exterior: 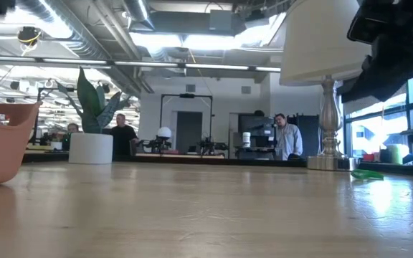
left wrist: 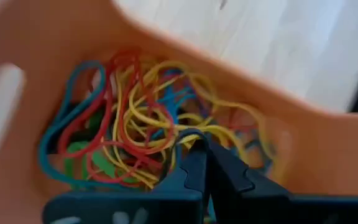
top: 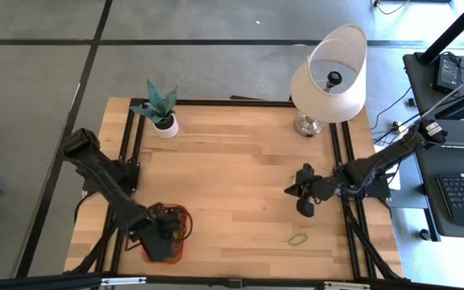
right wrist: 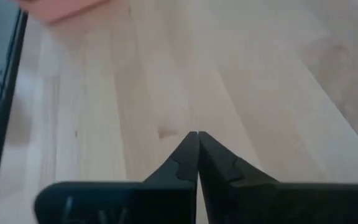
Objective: Pick and place rubber bands into bin
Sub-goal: Put the black rubber band into the orange bin, then put the green rubber band into the orange bin
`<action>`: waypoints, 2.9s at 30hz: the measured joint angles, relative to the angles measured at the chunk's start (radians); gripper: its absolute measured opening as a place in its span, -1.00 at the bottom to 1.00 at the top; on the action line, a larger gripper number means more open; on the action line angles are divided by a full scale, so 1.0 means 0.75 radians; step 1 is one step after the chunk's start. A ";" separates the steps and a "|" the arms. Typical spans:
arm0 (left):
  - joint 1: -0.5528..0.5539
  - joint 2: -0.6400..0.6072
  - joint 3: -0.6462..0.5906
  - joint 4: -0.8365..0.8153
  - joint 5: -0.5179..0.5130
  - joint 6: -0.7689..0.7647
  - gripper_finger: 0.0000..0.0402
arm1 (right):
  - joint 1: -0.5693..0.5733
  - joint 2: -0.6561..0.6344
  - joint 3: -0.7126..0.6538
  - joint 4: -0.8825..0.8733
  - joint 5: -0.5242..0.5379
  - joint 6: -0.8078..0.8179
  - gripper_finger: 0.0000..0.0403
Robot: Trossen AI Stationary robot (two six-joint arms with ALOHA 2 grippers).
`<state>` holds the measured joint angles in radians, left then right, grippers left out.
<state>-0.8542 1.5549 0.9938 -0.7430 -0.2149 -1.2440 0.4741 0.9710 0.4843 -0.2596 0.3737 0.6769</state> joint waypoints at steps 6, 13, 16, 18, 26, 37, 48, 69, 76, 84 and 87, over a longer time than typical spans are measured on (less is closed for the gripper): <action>0.034 0.001 -0.173 0.073 0.070 -0.005 -0.97 | -0.058 0.000 0.000 0.024 0.005 0.109 -0.94; 0.064 -0.014 -0.168 0.069 0.111 0.060 -0.69 | -0.089 0.000 0.000 0.024 0.004 0.219 -0.94; 0.068 -0.056 -0.158 0.061 0.117 0.097 -0.54 | -0.090 0.000 0.000 0.023 0.004 0.265 -0.94; 0.068 -0.103 -0.146 0.032 0.135 0.125 -0.44 | -0.090 0.000 0.000 0.023 0.004 0.282 -0.94; 0.068 -0.383 -0.111 -0.115 0.165 0.155 -0.31 | -0.090 0.000 0.000 0.023 -0.001 0.283 -0.94; 0.070 -0.564 -0.111 -0.105 -0.243 0.204 -0.44 | -0.094 0.000 0.000 0.018 0.000 0.017 -0.94; 0.271 -0.505 -0.114 0.126 -0.254 0.506 -0.82 | -0.286 0.001 0.000 -0.209 -0.069 -0.259 -0.82; 0.656 -0.436 -0.115 0.290 -0.096 0.805 -0.98 | -0.623 0.258 -0.001 -0.482 -0.255 -0.453 -0.22; 0.655 -0.437 -0.115 0.290 -0.094 0.827 -0.98 | -0.637 0.460 0.009 -0.440 -0.254 -0.498 -0.32; 0.655 -0.437 -0.116 0.290 -0.148 0.852 -0.98 | -0.638 0.474 0.068 -0.432 -0.259 -0.495 -0.94; 0.655 -0.437 -0.116 0.295 -0.238 0.852 -0.98 | -0.637 0.442 0.145 -0.399 -0.257 -0.486 -0.94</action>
<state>-0.3626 1.2270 0.9070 -0.5221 -0.3937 -0.6052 -0.0039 1.3028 0.5934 -0.5587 0.1813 0.3124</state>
